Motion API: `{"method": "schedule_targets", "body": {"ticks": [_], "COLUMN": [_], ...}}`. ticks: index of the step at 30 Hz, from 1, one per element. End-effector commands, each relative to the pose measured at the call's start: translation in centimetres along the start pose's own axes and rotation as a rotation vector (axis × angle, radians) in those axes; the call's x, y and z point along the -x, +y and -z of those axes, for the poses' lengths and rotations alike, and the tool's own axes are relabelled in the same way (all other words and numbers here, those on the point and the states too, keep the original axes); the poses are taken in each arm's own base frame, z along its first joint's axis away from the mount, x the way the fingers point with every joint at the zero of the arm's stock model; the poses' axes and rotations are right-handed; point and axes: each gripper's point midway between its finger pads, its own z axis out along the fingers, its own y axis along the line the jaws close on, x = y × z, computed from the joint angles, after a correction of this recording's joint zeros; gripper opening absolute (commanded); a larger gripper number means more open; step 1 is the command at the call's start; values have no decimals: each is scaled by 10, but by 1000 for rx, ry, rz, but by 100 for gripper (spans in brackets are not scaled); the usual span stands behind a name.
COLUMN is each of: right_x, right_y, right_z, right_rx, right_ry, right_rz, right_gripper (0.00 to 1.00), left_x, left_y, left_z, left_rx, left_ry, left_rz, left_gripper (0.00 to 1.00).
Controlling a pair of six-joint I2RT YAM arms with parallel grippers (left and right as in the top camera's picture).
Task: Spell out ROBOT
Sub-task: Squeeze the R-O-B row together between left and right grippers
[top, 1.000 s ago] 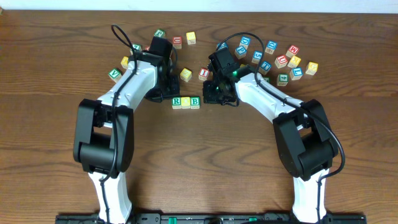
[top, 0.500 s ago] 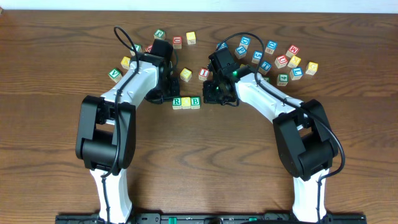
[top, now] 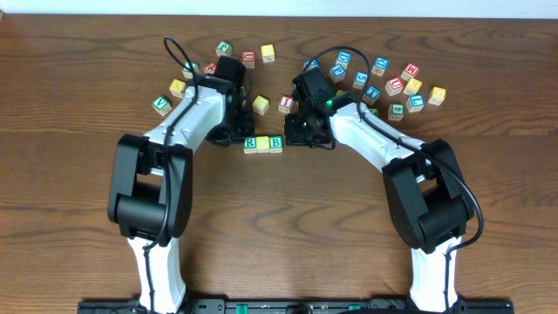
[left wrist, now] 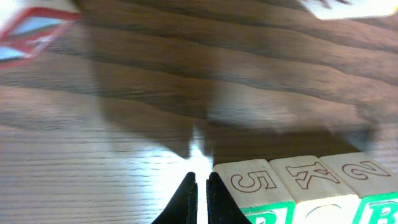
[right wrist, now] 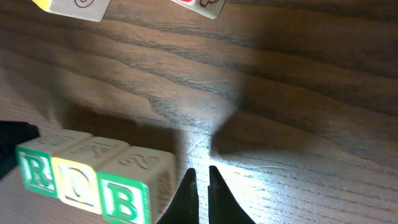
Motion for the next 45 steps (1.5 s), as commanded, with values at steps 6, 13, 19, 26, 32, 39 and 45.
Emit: {"method": "schedule_targets", "body": {"ticks": [6,13,19,26,32,39,45], "right_x": [-11,-12,-14,-16,-16,-16,-16], "right_y": [1,0,-1,2,2,2,1], "right_z": [1,1,1,1,1,1,1], "right_rx": [-19,-22,-25,-24,-25,-24,-25], "right_ry": [29,35,44,47,47,47,46], "right_rz": [-10,-11,-13,-8,-7,-8,-20], "right_gripper": [1,1,1,1,1,1,1], "left_x": [-6,-7,-9,-17,-12,-16,-22], "left_y": [-26,-26,-25,-22,-24,-22,-20], "left_z": [-7,-7,-7,-7,-7,-7,-7], "left_rx": [-6,-6,-2,9,2,8,17], "left_ry": [-7,-5,6,36,15,33,58], "left_rz": [-110,-104,-63,-33,-36,-33,-30], "left_gripper": [8,7,8,7,7,7,7]}}
